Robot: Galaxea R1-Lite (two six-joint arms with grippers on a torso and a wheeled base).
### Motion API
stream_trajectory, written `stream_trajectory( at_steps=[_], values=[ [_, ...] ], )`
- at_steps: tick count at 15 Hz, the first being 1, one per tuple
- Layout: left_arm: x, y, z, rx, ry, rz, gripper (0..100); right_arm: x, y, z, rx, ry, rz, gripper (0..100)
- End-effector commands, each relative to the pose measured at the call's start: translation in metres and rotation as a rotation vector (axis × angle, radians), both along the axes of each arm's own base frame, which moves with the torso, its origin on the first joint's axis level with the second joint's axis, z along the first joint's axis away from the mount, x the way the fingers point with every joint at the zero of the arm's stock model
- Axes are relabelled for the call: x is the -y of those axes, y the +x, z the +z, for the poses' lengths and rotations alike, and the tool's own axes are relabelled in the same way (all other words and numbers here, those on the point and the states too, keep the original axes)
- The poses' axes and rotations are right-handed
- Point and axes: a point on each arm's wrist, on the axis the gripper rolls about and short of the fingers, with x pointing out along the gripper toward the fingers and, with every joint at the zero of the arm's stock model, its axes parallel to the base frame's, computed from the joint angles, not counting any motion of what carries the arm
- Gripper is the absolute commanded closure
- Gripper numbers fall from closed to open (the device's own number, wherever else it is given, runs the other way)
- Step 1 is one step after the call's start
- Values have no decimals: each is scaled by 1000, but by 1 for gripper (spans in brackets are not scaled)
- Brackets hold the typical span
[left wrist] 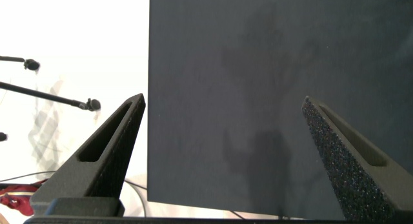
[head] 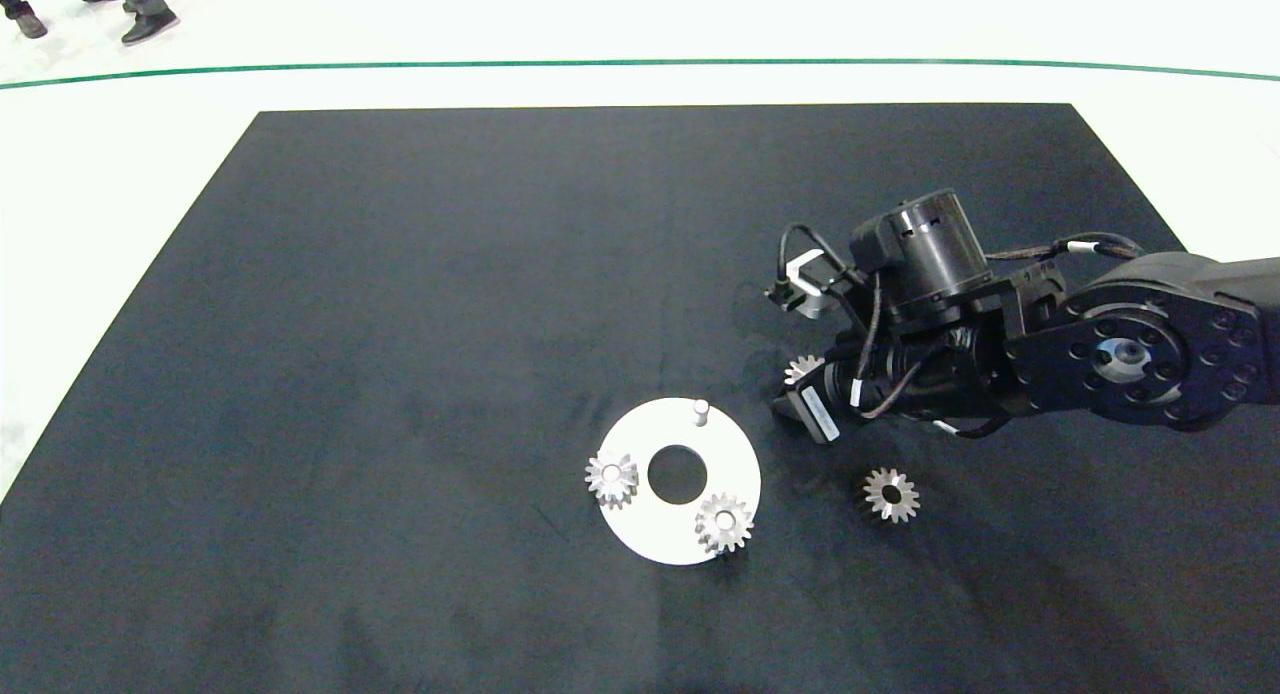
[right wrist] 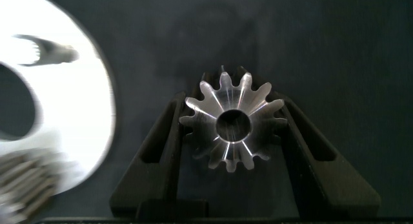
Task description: Remove an incorrectly installed larger gear and replace it with the correct smaller gear
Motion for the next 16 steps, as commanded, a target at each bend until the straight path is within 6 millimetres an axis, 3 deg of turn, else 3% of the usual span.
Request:
stream_trajectory(
  at_steps=[1,4,6,10,13,16],
  values=[
    [0,0,-1,-6,1,1,0,1,1,-6,-18,-11,-4,0],
    [0,0,-1,-6,1,2,0,4,-5,2,-1,8,-8,0],
    [0,0,-1,-6,1,1,0,12,-20,14,23,16,-2,0],
    [0,-1,-1,-4,3,2,0,32,-53,20,27,10,-8,0],
    [0,-1,-1,-5,1,2,0,49,-102,0,-32,-31,43,0],
    [0,-1,-1,-6,1,2,0,56,-109,-16,-86,-57,38,0]
  ],
)
